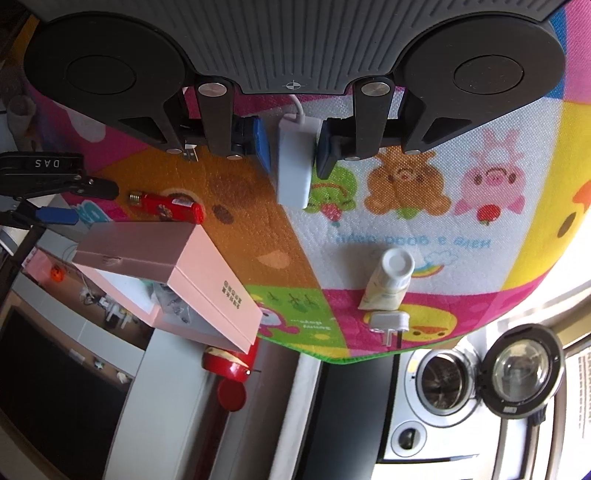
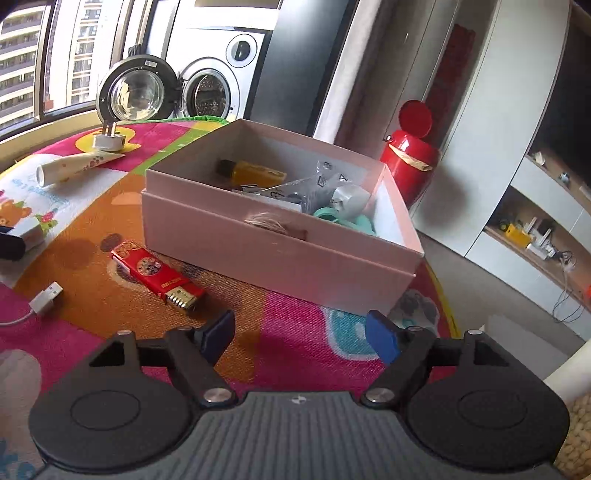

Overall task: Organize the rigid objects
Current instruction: 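Grasp the red lighter with the right tool while the left tool holds the white adapter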

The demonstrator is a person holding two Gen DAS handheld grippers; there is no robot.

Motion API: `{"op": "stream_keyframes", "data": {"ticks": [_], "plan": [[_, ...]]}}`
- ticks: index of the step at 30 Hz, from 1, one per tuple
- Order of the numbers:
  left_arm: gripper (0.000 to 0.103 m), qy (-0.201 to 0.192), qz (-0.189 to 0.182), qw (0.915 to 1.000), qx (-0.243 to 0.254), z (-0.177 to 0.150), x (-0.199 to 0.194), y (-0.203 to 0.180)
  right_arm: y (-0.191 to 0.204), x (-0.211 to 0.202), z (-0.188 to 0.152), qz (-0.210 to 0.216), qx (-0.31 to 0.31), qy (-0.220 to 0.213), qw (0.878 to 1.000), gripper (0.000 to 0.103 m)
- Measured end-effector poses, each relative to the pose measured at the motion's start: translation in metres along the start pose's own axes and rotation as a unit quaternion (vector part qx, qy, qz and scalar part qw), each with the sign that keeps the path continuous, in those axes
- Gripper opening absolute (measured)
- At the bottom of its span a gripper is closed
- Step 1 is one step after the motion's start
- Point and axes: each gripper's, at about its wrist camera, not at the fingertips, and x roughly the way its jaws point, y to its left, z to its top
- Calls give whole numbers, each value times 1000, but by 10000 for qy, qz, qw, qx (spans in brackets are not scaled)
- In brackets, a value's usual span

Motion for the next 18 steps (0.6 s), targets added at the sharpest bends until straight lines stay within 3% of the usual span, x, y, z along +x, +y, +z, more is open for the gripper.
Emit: {"op": "stream_keyframes", "data": {"ticks": [3,6,9,12,14,18], "plan": [[30,37,310,9986,426,-1,3,-16,15,3,3,501,261,195,9982,95],[30,39,395,9981,478,-1,4,-21,32,12,6,530,134,296,9981,95],[30,-2,313,9989,358,-3,3,-17,37,16,11,302,-35,225,9993,95],[30,-68,325,9989,333,-5,2,-15,34,24,15,-477,-165,74,9987,95],[30,-84,382,9985,371,-6,1,-17,29,25,15,-704,10,33,9975,95],[30,-95,370,9987,342,-6,1,-16,23,22,11,10,482,210,9986,97]]}}
